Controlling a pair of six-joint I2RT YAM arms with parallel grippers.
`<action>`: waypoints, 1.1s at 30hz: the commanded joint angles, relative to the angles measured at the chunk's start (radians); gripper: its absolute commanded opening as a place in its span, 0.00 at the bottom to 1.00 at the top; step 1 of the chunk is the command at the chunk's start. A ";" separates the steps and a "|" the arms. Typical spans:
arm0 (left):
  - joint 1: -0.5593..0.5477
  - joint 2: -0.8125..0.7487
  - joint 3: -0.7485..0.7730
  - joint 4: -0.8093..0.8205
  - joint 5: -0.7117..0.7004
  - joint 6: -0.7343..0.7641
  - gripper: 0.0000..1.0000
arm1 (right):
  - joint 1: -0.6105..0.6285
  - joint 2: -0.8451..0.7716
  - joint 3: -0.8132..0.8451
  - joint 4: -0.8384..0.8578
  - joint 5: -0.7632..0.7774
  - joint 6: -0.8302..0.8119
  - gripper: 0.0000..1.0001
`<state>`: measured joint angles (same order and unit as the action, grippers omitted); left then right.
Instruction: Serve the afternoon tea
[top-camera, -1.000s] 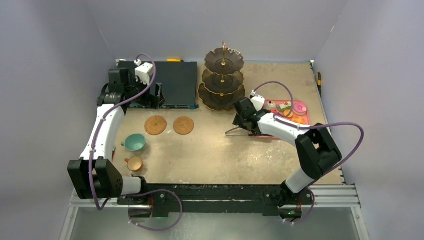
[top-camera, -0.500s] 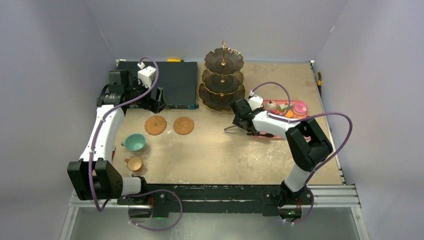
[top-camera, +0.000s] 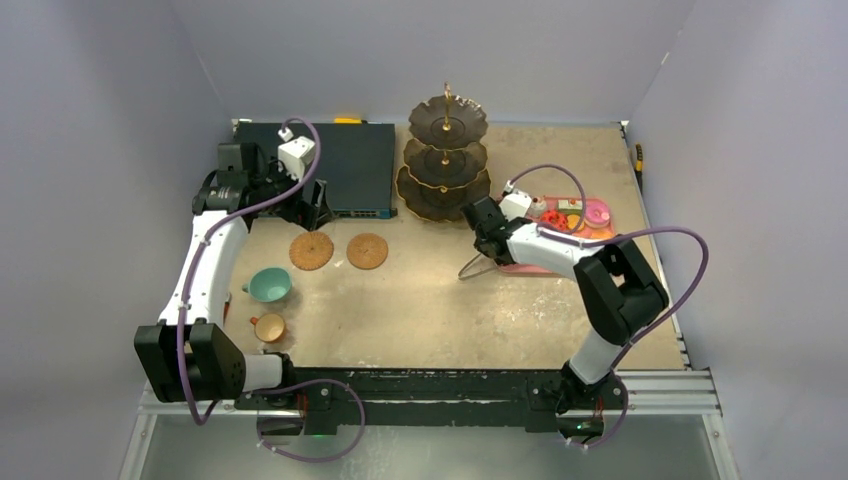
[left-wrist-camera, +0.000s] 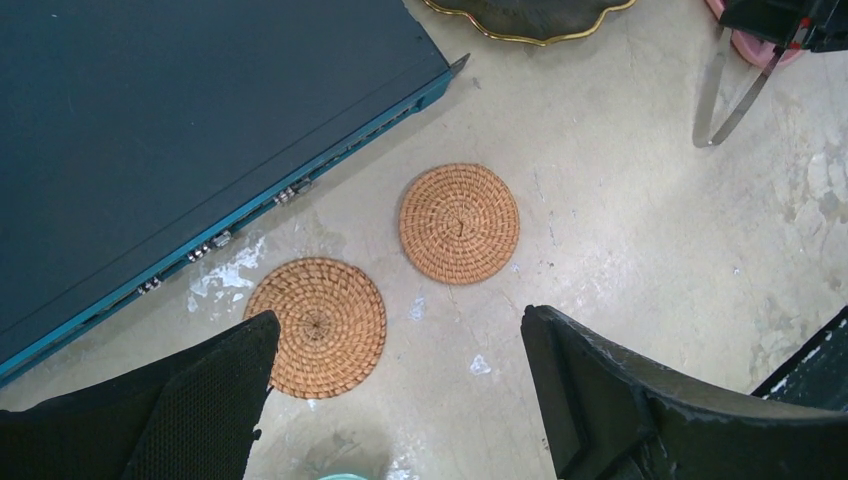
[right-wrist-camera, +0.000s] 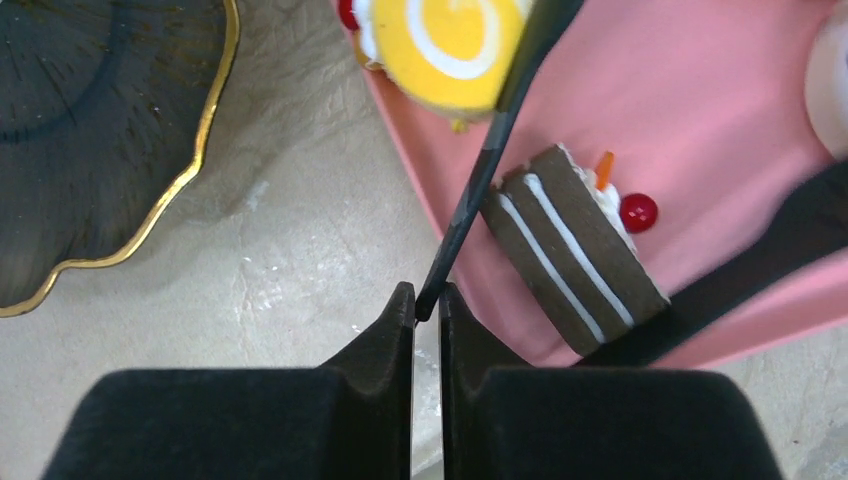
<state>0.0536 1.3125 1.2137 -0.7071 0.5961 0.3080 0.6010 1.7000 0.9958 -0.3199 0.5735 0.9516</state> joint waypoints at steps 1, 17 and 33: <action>0.000 -0.034 0.029 -0.033 0.028 0.048 0.91 | 0.000 -0.074 -0.036 0.012 0.041 0.003 0.02; -0.001 -0.038 0.069 -0.131 0.105 0.131 0.91 | 0.206 -0.346 -0.064 -0.210 0.122 0.099 0.00; -0.023 -0.017 0.268 -0.726 0.471 0.691 0.99 | 0.498 -0.504 0.063 0.279 -0.579 -0.586 0.00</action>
<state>0.0483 1.3109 1.4021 -1.1648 0.9371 0.6888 1.0870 1.2011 0.9977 -0.1360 0.2321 0.5240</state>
